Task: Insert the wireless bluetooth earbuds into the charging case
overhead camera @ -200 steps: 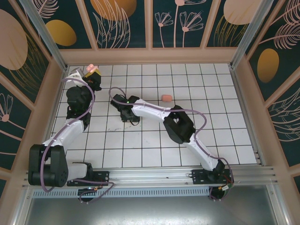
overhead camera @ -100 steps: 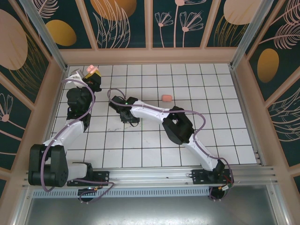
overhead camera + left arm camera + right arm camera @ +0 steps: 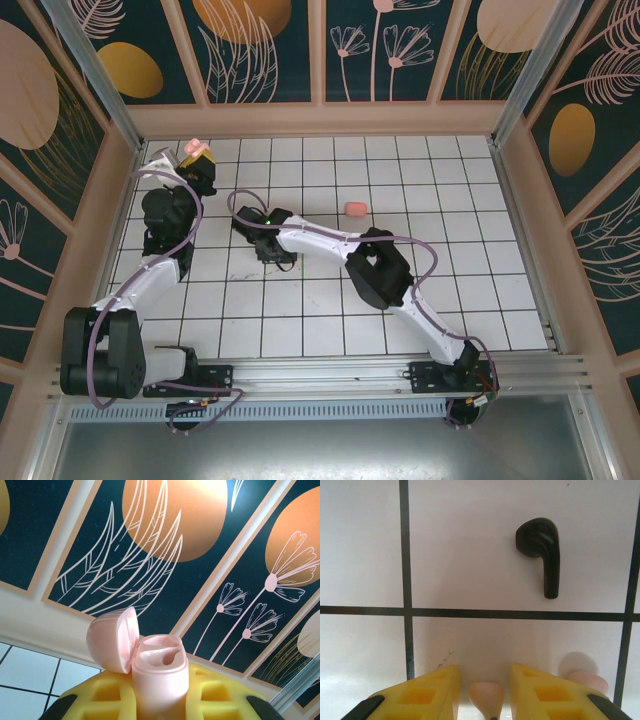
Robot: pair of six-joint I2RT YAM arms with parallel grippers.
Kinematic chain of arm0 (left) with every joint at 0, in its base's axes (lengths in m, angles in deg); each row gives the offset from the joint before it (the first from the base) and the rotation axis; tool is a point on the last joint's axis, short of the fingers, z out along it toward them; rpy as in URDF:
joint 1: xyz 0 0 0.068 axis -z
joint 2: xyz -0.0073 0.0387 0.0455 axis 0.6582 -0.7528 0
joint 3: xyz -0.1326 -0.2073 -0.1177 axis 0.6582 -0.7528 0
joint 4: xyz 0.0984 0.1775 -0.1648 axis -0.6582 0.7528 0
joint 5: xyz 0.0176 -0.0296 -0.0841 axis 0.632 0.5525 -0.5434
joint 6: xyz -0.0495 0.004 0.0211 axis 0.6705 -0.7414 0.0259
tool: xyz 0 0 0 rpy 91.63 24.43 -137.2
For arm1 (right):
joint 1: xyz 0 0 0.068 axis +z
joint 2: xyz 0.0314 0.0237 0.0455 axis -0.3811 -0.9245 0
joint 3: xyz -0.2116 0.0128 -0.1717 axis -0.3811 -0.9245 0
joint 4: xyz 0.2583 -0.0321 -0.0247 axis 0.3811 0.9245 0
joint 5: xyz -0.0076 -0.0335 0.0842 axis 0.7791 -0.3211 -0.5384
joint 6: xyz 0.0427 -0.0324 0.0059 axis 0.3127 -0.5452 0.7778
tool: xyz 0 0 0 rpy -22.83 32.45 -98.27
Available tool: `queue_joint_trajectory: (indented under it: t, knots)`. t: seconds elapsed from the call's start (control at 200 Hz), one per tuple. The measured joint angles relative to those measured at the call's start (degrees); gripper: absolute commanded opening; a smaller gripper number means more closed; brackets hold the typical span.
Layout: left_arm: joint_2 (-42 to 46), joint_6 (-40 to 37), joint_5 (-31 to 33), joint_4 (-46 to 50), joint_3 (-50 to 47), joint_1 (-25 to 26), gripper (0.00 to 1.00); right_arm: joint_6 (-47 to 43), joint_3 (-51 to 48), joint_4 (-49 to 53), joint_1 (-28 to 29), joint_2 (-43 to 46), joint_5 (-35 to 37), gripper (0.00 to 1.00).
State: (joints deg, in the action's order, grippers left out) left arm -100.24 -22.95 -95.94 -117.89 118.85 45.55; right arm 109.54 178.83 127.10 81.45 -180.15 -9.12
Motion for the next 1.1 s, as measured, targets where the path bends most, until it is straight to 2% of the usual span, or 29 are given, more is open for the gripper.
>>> queue_joint_trajectory:
  t: [0.556, 0.836, 1.101]
  knots:
    - [-0.3, 0.9, -1.1, -0.4, 0.0, 0.0, 0.0, 0.0, -1.6, -1.7, 0.4, 0.6, 0.2, 0.21]
    - [-0.3, 1.2, -2.8, -0.4, 0.0, 0.0, 0.0, 0.0, -8.3, -6.8, 0.4, 4.5, 0.3, 0.17]
    - [0.0, 1.2, -5.6, 0.1, 0.3, 0.0, 0.0, -0.4, -13.0, -7.6, 0.2, 10.3, 0.6, 0.17]
